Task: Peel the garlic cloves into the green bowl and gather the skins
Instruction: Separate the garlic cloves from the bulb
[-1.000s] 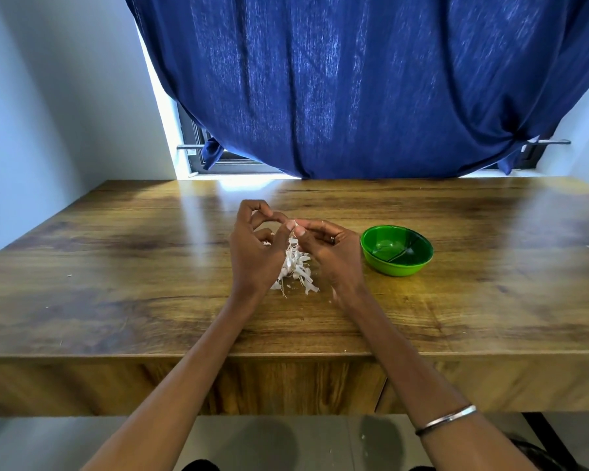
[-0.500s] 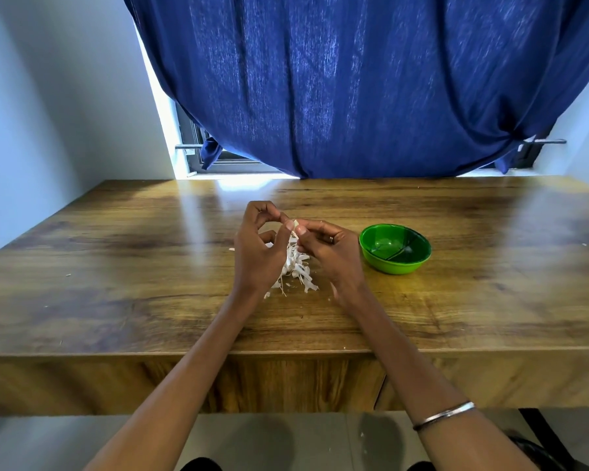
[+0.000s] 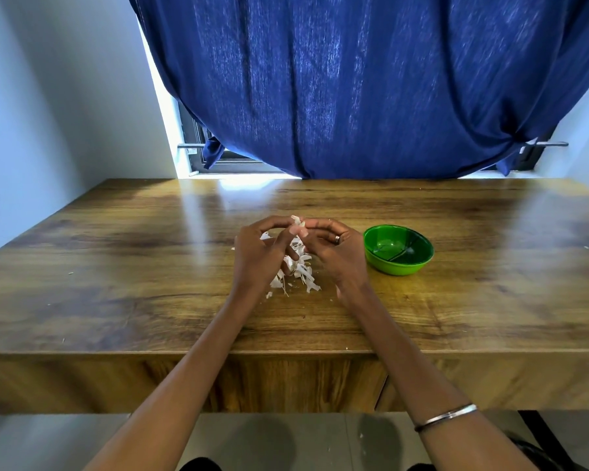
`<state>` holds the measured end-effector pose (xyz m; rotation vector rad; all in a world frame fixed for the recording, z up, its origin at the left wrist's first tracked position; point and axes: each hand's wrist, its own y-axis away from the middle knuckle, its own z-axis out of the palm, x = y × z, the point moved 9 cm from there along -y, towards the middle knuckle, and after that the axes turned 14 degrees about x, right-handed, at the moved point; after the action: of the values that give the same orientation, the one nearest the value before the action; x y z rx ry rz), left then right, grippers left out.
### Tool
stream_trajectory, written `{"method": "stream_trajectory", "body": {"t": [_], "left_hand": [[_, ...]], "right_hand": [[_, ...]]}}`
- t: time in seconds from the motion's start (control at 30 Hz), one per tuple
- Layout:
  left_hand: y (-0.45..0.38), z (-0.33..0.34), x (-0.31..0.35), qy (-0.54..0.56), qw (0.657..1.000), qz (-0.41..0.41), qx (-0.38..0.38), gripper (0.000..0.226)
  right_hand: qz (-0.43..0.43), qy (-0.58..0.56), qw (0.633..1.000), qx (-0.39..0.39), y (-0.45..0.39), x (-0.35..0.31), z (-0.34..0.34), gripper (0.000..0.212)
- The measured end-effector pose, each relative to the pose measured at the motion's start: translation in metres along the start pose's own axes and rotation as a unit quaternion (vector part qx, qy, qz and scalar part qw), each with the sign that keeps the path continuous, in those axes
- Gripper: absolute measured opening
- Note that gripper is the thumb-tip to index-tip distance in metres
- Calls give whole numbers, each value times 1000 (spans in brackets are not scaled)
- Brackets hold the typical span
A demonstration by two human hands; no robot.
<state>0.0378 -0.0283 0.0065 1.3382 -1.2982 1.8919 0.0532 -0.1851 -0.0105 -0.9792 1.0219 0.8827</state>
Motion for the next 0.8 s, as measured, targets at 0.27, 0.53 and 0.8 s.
{"method": "stream_trajectory", "body": {"t": [0.27,0.53,0.8], "left_hand": [[-2,-7,-10,31,997,-72,9,7],[-2,-8,-8,13,999,-46,17,6],[-2,1,-9,5,999,-37,-22,9]], "right_hand": [[-28,21,999,-18,-1,0,2,16],[18,28,998,-52,3,6,8,22],[10,26,999,-23,2,3,4,11]]}}
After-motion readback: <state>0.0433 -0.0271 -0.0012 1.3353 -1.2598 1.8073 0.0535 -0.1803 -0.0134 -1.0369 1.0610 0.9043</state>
